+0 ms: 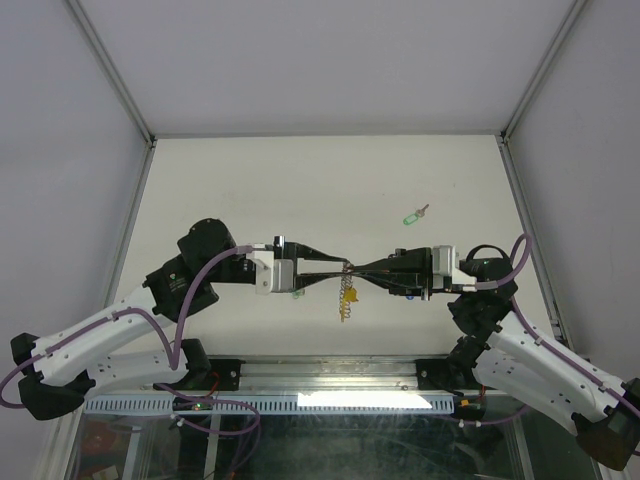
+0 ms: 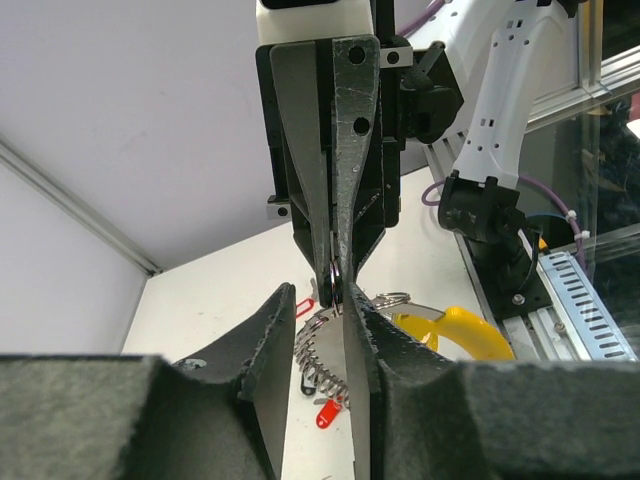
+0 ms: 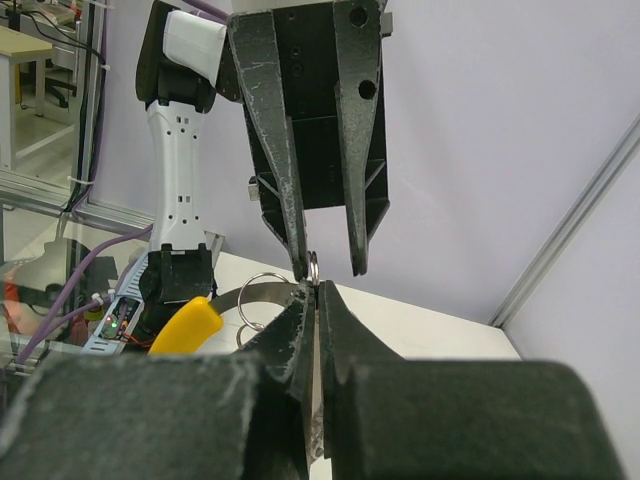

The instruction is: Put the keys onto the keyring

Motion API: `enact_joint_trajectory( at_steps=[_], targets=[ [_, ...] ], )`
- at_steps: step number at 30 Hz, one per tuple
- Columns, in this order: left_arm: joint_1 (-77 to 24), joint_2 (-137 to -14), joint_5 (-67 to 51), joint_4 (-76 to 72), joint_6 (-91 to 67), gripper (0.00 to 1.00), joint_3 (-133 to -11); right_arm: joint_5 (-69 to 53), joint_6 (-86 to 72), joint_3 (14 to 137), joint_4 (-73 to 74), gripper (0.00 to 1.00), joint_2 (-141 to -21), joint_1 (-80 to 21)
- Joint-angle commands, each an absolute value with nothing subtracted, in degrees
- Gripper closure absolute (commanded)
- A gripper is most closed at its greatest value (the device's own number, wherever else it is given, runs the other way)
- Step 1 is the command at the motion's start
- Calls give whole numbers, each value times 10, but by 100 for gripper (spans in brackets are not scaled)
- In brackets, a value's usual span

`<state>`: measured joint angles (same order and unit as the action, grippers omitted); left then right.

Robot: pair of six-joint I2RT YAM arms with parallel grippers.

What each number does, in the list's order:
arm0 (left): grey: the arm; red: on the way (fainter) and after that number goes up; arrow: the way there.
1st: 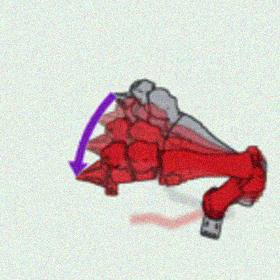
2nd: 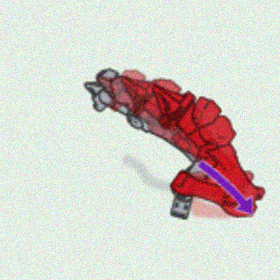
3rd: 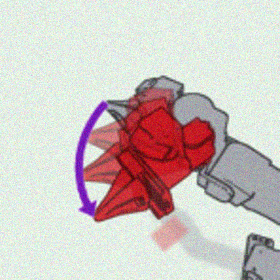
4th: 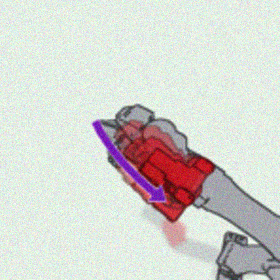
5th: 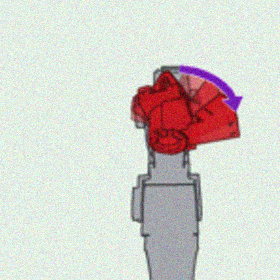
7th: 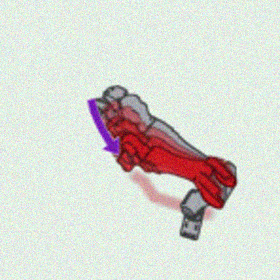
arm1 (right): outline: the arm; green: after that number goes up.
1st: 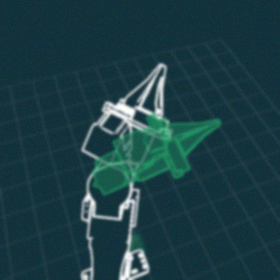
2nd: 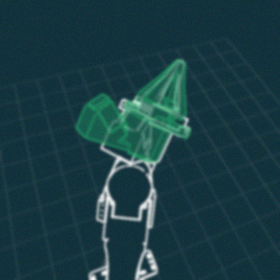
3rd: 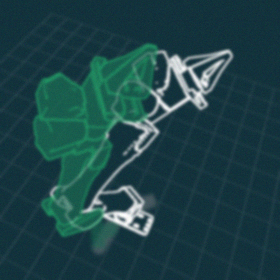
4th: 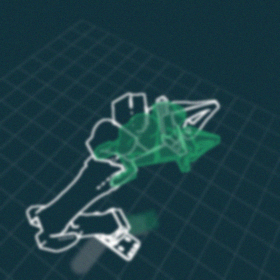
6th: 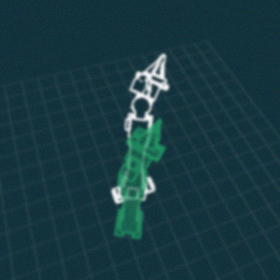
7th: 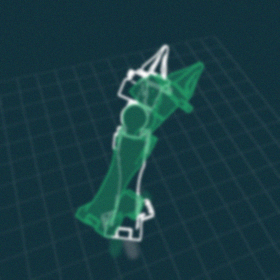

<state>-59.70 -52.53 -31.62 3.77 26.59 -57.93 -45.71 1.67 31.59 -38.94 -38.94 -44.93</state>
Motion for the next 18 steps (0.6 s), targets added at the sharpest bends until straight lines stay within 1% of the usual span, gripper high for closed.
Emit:
enact_joint_trajectory(
  at_steps=[1,6,8,13,18],
  targets=[
    [-602,-526,-326,11,266,80,-586,-448,21,339,-411,100,-382,-453],
    [-602,-529,-320,10,267,88,-585,-450,20,340,-412,100,-383,-452],
    [-602,-530,-317,10,267,89,-584,-450,20,340,-412,100,-382,-452],
    [-602,-532,-313,10,266,84,-581,-449,20,342,-412,100,-381,-452],
    [-602,-534,-313,14,267,88,-582,-451,19,345,-413,100,-381,-452]
  ],
)
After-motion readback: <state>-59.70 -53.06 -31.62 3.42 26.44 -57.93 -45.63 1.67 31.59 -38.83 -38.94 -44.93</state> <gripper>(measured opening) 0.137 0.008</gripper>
